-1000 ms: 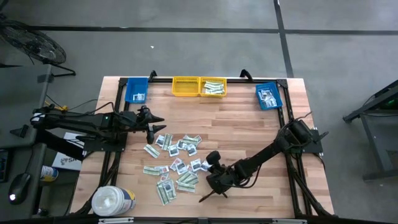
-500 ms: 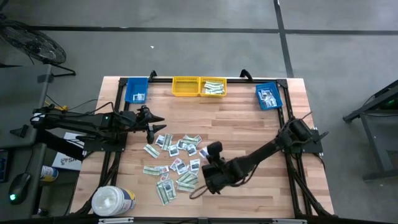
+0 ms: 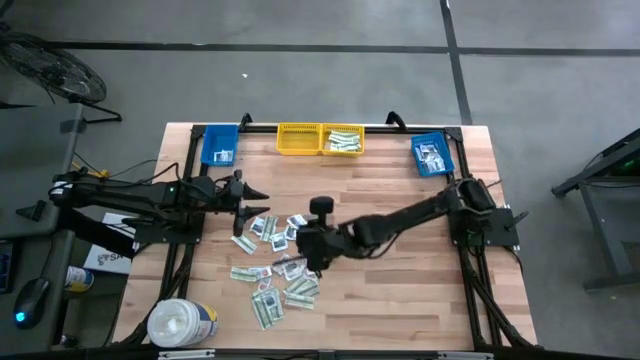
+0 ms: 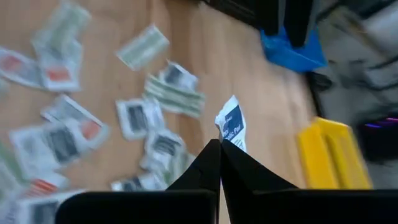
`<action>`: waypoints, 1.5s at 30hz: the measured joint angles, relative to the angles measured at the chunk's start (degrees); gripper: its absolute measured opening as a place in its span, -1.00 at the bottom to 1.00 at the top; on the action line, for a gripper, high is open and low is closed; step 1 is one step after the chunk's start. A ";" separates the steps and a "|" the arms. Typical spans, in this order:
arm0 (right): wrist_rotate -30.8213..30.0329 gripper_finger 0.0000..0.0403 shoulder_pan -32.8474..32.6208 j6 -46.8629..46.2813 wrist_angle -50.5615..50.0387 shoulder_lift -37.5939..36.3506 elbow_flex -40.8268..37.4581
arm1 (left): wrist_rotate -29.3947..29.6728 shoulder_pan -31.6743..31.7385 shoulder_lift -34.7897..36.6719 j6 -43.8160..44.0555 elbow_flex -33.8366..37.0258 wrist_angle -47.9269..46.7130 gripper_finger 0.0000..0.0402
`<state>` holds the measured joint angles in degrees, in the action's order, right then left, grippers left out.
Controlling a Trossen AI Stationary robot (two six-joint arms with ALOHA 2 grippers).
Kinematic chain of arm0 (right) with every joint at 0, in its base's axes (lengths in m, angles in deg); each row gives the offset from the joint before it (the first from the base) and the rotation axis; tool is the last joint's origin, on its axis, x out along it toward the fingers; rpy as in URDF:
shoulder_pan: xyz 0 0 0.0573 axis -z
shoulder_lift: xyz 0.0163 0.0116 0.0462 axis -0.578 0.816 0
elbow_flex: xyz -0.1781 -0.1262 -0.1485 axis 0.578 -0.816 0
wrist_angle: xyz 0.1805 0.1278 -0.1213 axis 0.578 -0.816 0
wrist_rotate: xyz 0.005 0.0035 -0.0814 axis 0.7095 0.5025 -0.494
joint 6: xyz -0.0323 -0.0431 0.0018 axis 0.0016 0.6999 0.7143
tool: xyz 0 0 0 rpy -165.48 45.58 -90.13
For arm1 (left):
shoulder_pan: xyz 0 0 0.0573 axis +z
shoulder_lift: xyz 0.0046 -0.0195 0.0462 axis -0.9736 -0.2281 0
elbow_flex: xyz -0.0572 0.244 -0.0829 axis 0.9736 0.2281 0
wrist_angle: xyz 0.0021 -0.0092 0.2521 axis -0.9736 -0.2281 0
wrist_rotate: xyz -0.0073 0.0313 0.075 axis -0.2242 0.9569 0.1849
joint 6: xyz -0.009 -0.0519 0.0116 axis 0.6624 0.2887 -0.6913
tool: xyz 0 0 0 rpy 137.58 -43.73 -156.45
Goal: Pick & Place First Aid Supplies
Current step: Put the blue alcohol pad into the left blue bin
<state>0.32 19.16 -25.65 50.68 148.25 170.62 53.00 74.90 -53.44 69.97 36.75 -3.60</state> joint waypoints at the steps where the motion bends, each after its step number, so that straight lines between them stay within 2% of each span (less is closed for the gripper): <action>1: 2.60 -1.00 0.88 -0.07 0.95 -0.40 0.02 | -0.15 0.00 0.00 -0.50 0.00 0.00 -0.18; 6: 13.68 -1.00 4.92 -0.37 1.86 -3.30 0.05 | -1.38 0.02 0.00 -3.42 0.00 -0.04 -0.18; 10: 24.76 -1.00 8.63 -0.45 2.23 -5.68 0.05 | -3.22 0.02 0.00 -6.78 0.00 0.33 -0.18; 16: 39.93 -1.00 13.02 1.64 7.04 -5.94 0.05 | -5.68 0.01 -0.73 -10.25 0.00 3.45 -0.18; 25: 43.81 -1.00 15.60 4.72 11.00 -5.87 0.05 | -4.62 0.02 -4.15 -11.28 0.02 6.76 -0.18; 45: 44.49 -1.00 18.24 7.12 11.39 -5.83 0.05 | -4.70 0.02 -5.22 -11.84 0.02 14.98 -0.18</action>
<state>44.81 37.40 -18.53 62.07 142.43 170.66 48.30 74.92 -58.66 58.13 36.77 11.38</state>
